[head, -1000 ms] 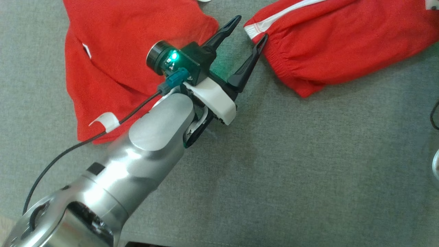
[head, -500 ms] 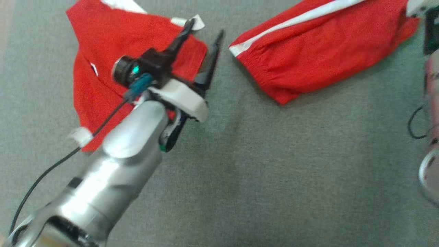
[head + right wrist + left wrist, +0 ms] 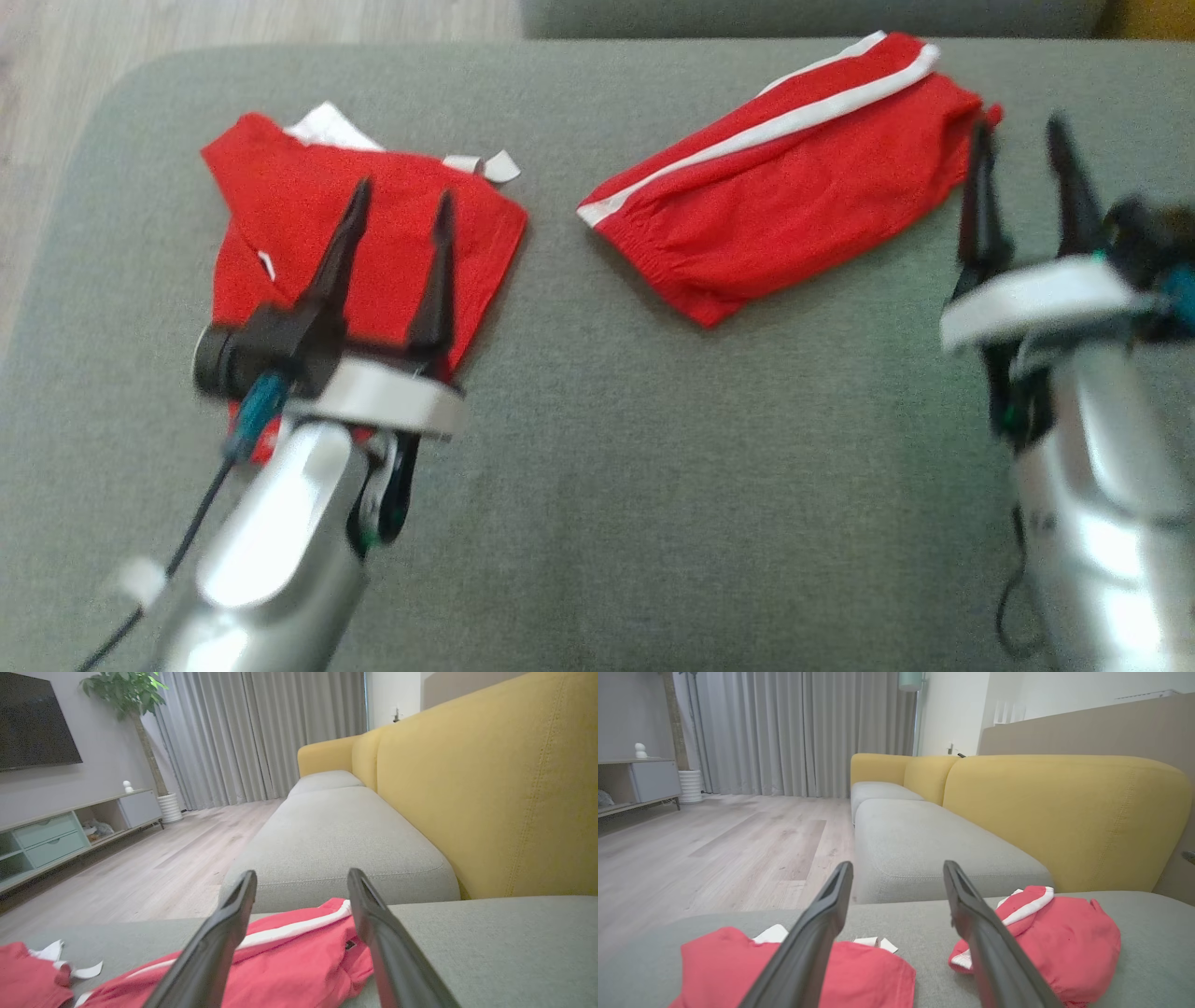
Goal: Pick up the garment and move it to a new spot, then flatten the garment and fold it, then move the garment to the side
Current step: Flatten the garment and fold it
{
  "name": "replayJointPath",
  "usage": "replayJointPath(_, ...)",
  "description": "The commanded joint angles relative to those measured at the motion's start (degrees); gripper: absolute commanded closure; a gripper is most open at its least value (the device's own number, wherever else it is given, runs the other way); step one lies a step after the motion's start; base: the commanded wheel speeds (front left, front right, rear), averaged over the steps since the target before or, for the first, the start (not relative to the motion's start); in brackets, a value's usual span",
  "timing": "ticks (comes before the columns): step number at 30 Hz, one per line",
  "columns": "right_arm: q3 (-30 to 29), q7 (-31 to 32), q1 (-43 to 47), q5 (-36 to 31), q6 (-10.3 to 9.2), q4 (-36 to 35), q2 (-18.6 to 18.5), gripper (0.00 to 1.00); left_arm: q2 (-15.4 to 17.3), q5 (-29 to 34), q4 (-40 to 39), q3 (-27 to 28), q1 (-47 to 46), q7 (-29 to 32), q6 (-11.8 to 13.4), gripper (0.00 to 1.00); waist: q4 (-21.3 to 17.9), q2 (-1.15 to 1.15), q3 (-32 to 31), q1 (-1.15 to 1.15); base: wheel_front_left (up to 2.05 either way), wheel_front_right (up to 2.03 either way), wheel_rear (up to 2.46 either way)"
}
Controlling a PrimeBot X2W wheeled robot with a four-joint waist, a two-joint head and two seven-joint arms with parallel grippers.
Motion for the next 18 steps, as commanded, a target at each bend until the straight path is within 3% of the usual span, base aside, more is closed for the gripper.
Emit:
replayJointPath(1, 2.28, -0.48, 0.47, 0.66, -0.19, -3.52, 0.88, 0.00, 1.90, 0.53, -2.50, 3.49, -0.19, -0.29, 0.42, 0.00, -1.22, 0.00, -1.53, 0.02, 0.00, 0.00, 0.00)
replayJointPath(9, 3.50, 2.50, 14.08, 2.10, -0.19, -13.00, 1.41, 0.00, -0.57, 3.59, -5.54, 8.13, 11.11, -0.29, -1.56, 0.00, -1.43, 0.00, -1.38, 0.02, 0.00, 0.00, 0.00)
replayJointPath(18, -1.07, 10.09, 8.75, -3.19, -0.19, -18.37, 0.11, 0.00, -3.83, 7.37, -5.42, 10.21, 10.26, -0.29, -5.37, 0.00, 1.60, 0.00, 4.85, 0.02, 0.00, 0.00, 0.00)
